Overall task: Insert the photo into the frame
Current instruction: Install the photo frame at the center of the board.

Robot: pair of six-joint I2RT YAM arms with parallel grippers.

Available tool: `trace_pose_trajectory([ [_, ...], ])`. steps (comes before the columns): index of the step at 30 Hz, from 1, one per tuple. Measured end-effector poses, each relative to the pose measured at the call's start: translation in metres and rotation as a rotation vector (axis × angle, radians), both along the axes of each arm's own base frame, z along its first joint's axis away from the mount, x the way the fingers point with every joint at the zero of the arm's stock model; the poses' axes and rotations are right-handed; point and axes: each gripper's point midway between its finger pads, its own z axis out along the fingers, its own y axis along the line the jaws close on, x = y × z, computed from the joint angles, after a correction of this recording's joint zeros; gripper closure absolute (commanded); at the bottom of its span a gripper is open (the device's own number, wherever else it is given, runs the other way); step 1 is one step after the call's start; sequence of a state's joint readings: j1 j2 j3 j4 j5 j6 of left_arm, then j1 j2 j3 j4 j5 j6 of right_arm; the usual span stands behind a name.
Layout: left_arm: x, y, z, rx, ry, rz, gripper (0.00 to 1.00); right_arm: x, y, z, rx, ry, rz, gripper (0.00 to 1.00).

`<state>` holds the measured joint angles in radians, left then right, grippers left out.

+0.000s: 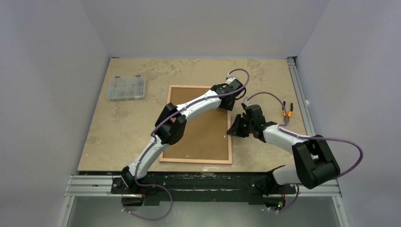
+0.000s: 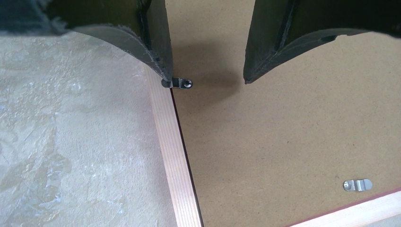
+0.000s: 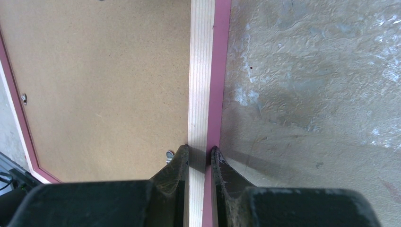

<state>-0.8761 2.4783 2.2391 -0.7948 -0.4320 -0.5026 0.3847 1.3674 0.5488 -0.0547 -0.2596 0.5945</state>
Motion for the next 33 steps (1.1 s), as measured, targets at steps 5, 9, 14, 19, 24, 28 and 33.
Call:
trace_pose_trajectory([
  [5, 0.000, 0.001, 0.000, -0.009, 0.007, 0.051, 0.45, 0.000, 0.000, 0.000, 0.000, 0.000, 0.001, 1.00],
  [9, 0.001, 0.001, 0.000, -0.011, 0.024, 0.078, 0.45, 0.000, 0.000, -0.001, 0.000, 0.001, 0.003, 1.00],
  [14, 0.002, 0.002, -0.001, -0.026, 0.053, 0.101, 0.44, 0.000, 0.000, -0.001, 0.001, 0.002, 0.004, 1.00],
  [19, 0.003, 0.003, -0.002, -0.069, 0.095, 0.119, 0.45, -0.001, 0.000, -0.001, 0.006, 0.005, 0.010, 1.00],
  [24, 0.019, 0.008, -0.006, -0.114, 0.087, 0.167, 0.47, 0.000, 0.000, -0.002, 0.008, 0.008, 0.014, 1.00],
  [28, 0.032, 0.017, -0.009, -0.132, 0.080, 0.215, 0.48, 0.000, 0.001, -0.002, 0.008, 0.009, 0.015, 1.00],
  [33, 0.038, 0.021, -0.009, -0.146, 0.077, 0.244, 0.47, 0.000, 0.001, -0.002, 0.007, 0.009, 0.015, 1.00],
])
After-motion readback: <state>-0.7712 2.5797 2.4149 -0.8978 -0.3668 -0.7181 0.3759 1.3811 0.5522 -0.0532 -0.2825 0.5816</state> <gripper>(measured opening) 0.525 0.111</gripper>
